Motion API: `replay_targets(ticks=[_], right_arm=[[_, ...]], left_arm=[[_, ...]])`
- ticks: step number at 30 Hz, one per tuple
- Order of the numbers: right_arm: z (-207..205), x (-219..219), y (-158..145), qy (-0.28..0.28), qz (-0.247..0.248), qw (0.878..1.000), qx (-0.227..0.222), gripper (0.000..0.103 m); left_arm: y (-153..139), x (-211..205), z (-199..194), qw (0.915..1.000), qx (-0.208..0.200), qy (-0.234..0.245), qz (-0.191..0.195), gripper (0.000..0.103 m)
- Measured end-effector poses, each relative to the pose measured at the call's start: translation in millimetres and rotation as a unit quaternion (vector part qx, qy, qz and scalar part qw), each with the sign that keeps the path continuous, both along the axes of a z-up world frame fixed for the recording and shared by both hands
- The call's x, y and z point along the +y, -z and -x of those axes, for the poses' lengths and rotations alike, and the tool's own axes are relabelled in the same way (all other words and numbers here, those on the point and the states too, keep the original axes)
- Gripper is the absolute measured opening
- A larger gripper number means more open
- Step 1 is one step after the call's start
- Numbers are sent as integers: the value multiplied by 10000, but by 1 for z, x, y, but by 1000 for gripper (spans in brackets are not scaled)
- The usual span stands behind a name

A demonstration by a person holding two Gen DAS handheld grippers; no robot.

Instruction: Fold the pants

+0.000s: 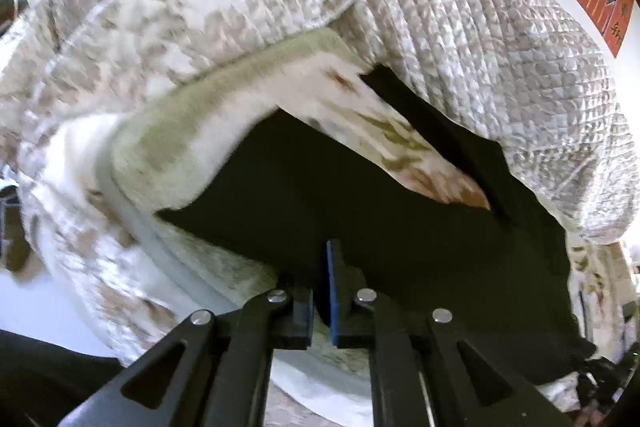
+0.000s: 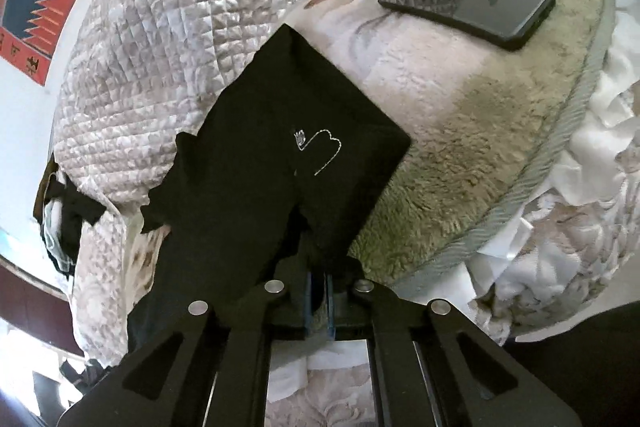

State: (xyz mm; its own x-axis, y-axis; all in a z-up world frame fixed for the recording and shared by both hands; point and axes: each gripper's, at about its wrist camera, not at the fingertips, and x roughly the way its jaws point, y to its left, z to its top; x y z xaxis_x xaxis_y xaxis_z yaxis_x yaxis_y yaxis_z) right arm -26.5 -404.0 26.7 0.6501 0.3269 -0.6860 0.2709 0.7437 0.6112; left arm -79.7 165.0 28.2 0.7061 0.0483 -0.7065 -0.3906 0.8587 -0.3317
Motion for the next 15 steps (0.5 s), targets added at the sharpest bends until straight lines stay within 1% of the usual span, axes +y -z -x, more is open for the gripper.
replay_targets(ticks=[2,4,7,9,10,11,12,13,15], right_arm=[[5,1,-6,64,211,9997,108,14],[11,1,-14,214,502,9984,136,25],[22,-4,-33,689,1037,9922,91,27],[24,-4,-46,847,1323,9875,-135,27],[23,-2,-51,818,1431,9860,-268,27],[20,2,-55,678,1486,9858,-393,27],[12,11,-59,306,1513,9864,-565,27],[5,22,-61,-57,1574,9851,-693,27],[-7,41,-59,-515,1882,9774,-808,27]], left_arm=[[-3,8,4,9993,111,-337,-153,9],[-9,17,10,9963,222,-737,-384,9],[-20,26,17,9937,87,-962,-564,10],[-27,23,16,9944,-60,-850,-631,10],[-29,20,13,9955,-131,-712,-610,10],[-29,16,9,9966,-177,-550,-595,10],[-29,11,3,9975,-212,-355,-581,12],[-27,4,-4,9982,-223,-117,-546,18],[-20,-6,-18,9986,-135,266,-435,22]])
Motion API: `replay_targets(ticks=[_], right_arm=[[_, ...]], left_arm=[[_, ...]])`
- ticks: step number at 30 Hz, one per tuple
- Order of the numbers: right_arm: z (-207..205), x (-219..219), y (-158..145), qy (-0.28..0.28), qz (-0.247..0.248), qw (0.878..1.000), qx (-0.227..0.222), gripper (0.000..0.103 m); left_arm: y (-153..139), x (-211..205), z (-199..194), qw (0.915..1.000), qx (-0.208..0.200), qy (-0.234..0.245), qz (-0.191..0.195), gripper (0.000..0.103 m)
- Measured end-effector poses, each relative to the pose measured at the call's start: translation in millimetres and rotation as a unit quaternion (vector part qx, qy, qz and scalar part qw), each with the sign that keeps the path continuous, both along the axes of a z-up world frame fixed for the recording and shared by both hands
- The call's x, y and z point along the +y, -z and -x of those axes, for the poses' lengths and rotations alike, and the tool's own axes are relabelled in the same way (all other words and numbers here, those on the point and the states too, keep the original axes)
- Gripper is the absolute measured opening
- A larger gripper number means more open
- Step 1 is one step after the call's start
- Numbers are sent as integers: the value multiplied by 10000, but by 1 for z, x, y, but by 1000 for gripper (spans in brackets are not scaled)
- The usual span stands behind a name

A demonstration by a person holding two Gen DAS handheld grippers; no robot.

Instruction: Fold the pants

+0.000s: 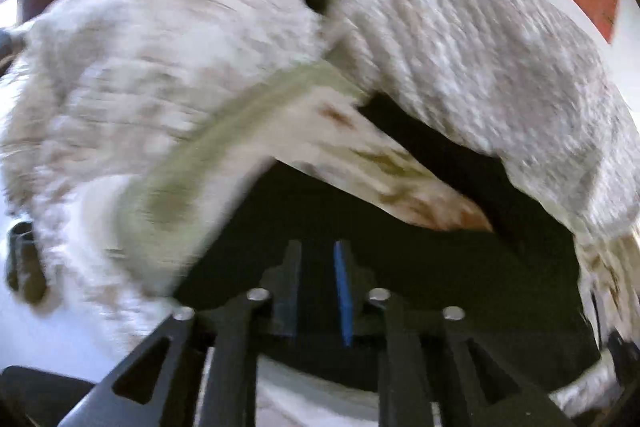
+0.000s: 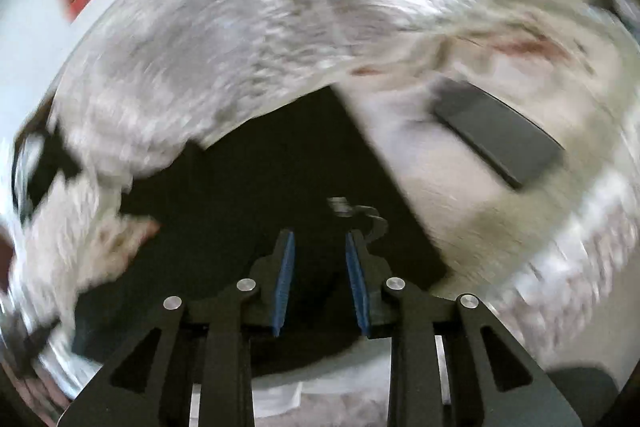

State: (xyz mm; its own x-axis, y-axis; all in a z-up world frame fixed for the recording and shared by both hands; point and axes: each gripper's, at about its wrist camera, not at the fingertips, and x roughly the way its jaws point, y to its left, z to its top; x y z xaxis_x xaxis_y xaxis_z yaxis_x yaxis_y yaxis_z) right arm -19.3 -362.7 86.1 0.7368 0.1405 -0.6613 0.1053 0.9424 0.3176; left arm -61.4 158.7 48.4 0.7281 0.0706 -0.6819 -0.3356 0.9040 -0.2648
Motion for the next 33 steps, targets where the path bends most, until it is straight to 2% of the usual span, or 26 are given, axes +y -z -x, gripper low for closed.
replay_targets(ticks=[2,4,5,6,8,10,14,18,22,24,25,28,32,33], right_arm=[[-16,12,11,-374,-1,9992,169,27],[-29,16,23,-473,126,9979,415,27],[-39,18,36,-448,378,9951,800,27],[-45,16,45,-383,352,9927,1084,27],[-41,8,43,-210,58,9945,1028,27],[-37,12,30,-102,342,9954,893,27],[-46,30,11,-279,583,9951,751,27],[-79,55,13,-739,681,9902,966,27],[-103,61,33,-742,1010,9837,1288,27],[-105,54,46,-620,1058,9821,1427,27],[-104,49,49,-551,911,9844,1405,28],[-102,46,43,-418,881,9858,1368,28],[-91,56,30,-628,717,9882,1200,28],[-89,60,26,-709,747,9880,1148,35]], left_arm=[[9,-11,-14,9993,132,350,-46,23],[20,-15,-30,9982,417,394,-160,23],[27,-15,-37,9973,594,419,-144,23],[35,-11,-43,9959,819,370,-88,23],[32,-6,-40,9966,779,242,77,23],[23,-9,-40,9965,812,86,-196,25],[7,-15,-49,9972,674,231,-238,27],[4,-12,-72,9959,692,326,-477,45],[26,13,-91,9915,1089,-127,-694,45],[32,22,-90,9929,995,-222,-605,45],[31,21,-90,9927,987,-260,-645,45],[30,15,-90,9914,993,-265,-805,46],[17,-4,-83,9940,832,5,-710,47],[14,-14,-79,9940,794,122,-738,47]])
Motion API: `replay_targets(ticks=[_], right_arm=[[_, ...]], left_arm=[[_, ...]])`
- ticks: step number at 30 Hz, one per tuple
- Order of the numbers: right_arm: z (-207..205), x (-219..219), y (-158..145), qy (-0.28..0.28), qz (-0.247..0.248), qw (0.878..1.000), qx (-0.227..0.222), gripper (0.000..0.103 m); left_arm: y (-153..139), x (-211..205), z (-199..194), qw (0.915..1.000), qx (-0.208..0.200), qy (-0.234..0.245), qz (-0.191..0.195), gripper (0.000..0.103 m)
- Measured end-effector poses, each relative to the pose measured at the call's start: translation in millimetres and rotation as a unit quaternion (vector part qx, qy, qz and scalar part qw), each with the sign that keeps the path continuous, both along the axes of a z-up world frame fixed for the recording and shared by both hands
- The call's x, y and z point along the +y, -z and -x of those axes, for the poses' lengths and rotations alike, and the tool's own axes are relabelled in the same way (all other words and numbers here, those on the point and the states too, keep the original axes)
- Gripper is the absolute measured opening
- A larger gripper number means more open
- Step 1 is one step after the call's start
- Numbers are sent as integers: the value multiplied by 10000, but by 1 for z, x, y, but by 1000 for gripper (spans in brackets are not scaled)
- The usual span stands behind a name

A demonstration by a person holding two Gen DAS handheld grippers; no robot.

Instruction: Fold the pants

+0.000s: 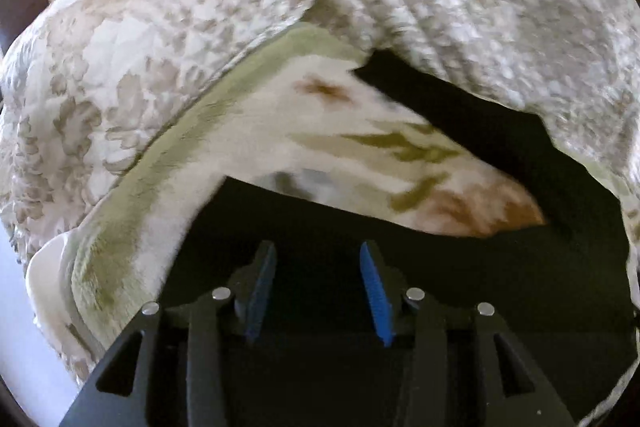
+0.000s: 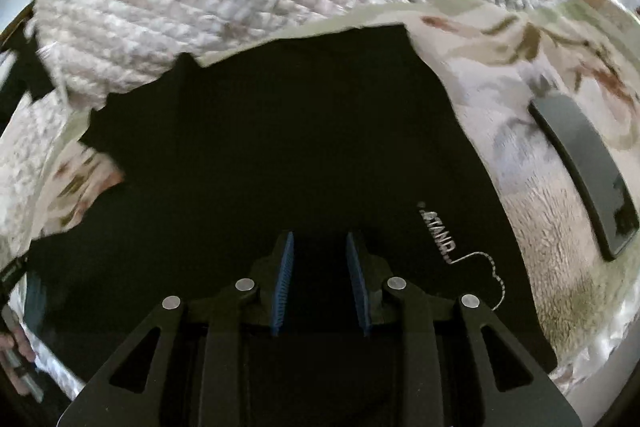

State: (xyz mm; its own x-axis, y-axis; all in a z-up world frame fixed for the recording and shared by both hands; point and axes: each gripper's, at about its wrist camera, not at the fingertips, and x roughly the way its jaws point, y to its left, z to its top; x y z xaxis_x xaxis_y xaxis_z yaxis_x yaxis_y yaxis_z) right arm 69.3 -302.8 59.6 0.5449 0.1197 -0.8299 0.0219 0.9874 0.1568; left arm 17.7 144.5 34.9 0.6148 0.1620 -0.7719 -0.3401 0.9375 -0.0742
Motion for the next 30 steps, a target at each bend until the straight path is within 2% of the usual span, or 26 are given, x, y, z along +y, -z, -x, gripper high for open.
replay_targets(ticks=[1,2,8,12,15,17,19,23,30], right_arm=[[4,5,-3,-122,-14,9999,-47,46],[7,11,-5,-222,-26,9997,-84,49],[32,43,-6,-828,20,9963,-215,49],[44,55,6,-1049,143,9943,-106,50],[47,58,19,-1179,262,9926,131,54],[47,60,22,-1289,409,9907,150,54],[47,60,19,-1311,390,9905,128,55],[48,53,11,-1261,219,9918,66,55],[28,49,-11,-1513,216,9882,-40,55]], left_arm=[[-3,-10,4,9999,-50,135,5,48],[-7,-18,7,9997,-85,232,-1,49],[-20,-65,24,9969,-259,738,-48,53],[-12,-92,32,9942,-174,1064,-16,58],[4,-108,33,9925,30,1222,5,59],[16,-114,30,9917,240,1266,1,59],[21,-118,30,9911,282,1298,-121,59],[15,-114,30,9912,279,1295,27,59],[-3,-101,11,9891,184,1462,-1,59]])
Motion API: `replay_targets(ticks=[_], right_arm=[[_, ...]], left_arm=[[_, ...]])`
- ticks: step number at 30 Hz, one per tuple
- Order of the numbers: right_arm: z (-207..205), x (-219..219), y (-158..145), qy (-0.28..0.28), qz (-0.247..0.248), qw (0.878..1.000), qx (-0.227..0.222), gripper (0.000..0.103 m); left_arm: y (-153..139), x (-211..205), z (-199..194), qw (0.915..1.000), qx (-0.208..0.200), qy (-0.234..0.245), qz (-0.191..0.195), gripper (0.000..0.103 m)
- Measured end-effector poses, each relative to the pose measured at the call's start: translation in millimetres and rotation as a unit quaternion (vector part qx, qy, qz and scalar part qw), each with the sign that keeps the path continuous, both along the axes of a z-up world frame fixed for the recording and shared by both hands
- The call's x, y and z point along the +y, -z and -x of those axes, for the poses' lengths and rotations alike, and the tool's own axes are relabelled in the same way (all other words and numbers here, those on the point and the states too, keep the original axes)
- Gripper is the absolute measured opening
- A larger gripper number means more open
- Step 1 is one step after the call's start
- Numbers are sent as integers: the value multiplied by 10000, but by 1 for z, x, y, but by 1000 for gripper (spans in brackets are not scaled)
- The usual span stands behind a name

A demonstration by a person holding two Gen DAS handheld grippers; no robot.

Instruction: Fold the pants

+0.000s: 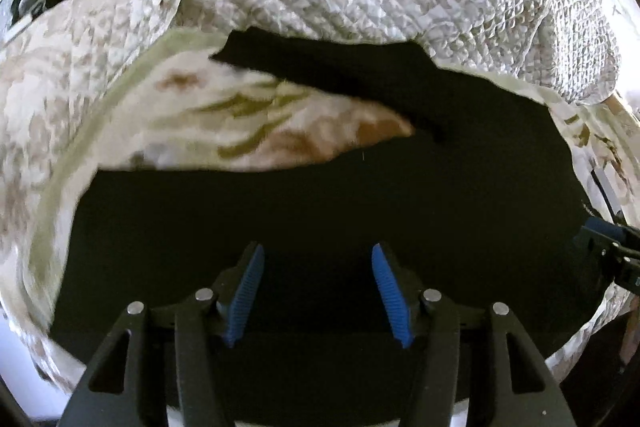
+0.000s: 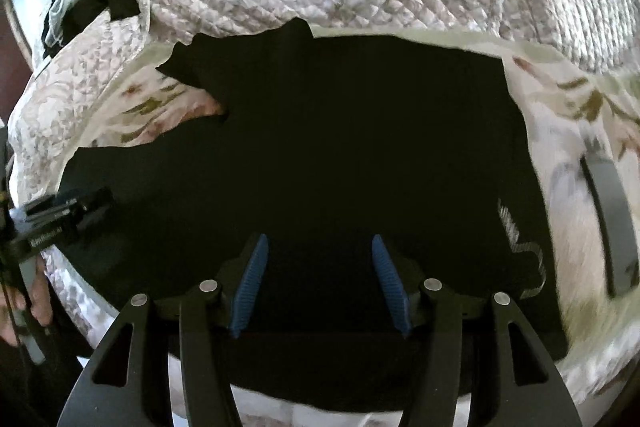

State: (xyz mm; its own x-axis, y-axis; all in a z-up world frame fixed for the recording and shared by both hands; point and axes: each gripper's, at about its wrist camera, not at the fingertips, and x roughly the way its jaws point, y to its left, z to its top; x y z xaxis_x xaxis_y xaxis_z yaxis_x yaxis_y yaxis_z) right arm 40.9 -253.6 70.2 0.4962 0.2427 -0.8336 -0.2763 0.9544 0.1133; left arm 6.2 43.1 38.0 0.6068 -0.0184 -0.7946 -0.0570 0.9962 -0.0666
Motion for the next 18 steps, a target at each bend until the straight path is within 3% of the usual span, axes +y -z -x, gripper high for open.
replay_targets(ticks=[5,12,18], right_arm=[[-33,-6,-12,-258,-138,9996,-34,59],[-91,-9,-20,-626,-143,9976,-248,63],[-155,-13,-13,-838,-114,9961,-266,63]], left_arm=[[-17,14,-34,9995,-133,183,203,62],[-38,24,-106,9980,-381,477,156,69],[-34,25,-180,9962,-495,704,120,74]])
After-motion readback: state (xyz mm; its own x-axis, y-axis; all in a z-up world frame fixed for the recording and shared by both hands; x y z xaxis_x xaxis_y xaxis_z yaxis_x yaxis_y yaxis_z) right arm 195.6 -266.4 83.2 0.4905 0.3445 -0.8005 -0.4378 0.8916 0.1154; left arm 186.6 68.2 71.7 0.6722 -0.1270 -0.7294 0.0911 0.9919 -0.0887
